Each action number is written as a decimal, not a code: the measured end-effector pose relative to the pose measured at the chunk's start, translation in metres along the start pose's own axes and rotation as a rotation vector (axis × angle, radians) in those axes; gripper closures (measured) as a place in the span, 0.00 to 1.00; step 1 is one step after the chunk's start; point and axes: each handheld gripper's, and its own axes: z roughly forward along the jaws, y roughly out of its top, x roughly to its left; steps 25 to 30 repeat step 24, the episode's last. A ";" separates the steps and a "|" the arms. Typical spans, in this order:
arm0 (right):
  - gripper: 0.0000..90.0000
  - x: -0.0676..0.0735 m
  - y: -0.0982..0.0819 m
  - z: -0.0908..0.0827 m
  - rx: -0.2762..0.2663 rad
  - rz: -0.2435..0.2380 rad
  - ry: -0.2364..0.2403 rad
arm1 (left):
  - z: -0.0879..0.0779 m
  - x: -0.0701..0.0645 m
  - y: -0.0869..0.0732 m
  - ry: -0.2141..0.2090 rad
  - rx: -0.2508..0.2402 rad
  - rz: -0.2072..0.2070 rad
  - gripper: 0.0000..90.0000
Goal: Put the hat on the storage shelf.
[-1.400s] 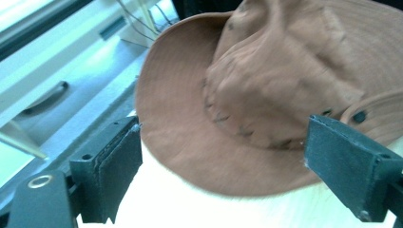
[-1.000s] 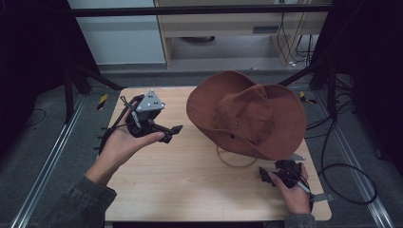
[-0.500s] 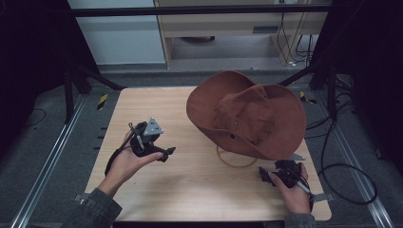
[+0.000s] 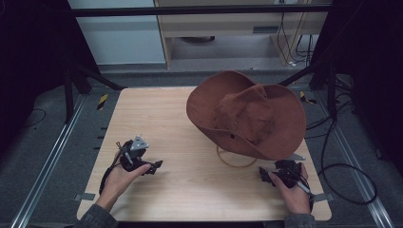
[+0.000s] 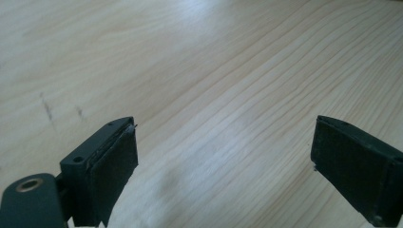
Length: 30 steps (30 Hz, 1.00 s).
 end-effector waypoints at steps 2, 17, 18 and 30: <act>0.01 0.000 0.000 0.000 0.000 0.001 0.000 | 0.001 0.005 -0.010 0.005 0.012 -0.013 0.09; 0.01 -0.002 0.000 0.000 -0.005 -0.023 -0.002 | 0.011 0.009 -0.045 0.009 -0.002 -0.038 0.06; 0.01 -0.002 0.000 0.000 -0.005 -0.023 -0.002 | 0.011 0.009 -0.045 0.011 -0.001 -0.035 0.06; 0.01 -0.001 0.000 0.000 -0.005 -0.023 -0.004 | 0.011 0.009 -0.048 0.002 -0.017 -0.022 0.02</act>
